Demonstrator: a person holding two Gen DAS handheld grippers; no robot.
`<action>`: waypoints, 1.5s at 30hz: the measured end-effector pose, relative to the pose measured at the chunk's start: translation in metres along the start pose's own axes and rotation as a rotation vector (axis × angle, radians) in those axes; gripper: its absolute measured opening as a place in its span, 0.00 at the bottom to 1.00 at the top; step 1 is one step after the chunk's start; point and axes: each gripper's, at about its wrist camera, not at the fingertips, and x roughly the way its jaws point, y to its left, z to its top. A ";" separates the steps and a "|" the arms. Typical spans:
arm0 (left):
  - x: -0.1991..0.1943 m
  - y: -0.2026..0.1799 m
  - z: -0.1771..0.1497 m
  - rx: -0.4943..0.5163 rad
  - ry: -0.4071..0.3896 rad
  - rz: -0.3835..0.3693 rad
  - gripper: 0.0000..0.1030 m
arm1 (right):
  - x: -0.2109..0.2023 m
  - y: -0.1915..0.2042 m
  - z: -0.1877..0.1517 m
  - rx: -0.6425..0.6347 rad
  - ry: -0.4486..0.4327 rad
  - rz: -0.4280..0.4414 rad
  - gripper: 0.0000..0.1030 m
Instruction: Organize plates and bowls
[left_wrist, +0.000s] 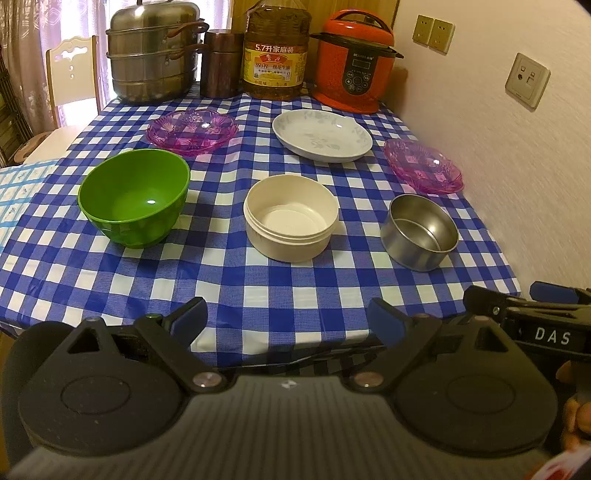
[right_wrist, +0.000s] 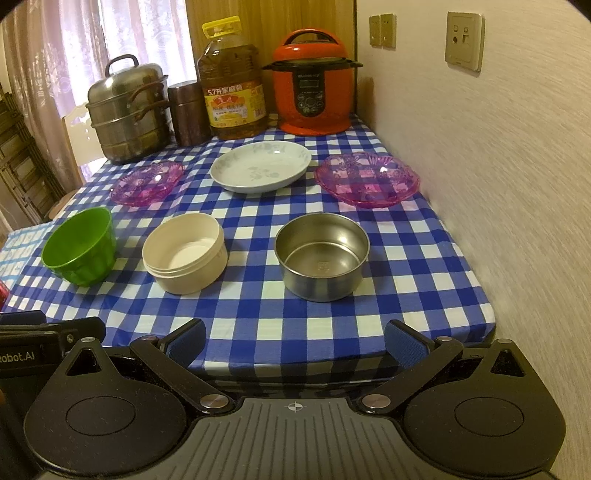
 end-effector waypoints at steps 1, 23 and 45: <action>0.000 0.000 0.000 -0.001 0.000 -0.001 0.90 | 0.000 0.000 0.000 0.000 -0.001 0.000 0.99; 0.000 0.001 0.000 -0.003 0.000 -0.003 0.90 | -0.001 -0.001 0.002 0.004 -0.002 -0.003 0.99; 0.003 -0.007 0.014 -0.019 -0.008 -0.046 0.90 | -0.002 -0.012 0.014 0.047 -0.037 -0.015 0.99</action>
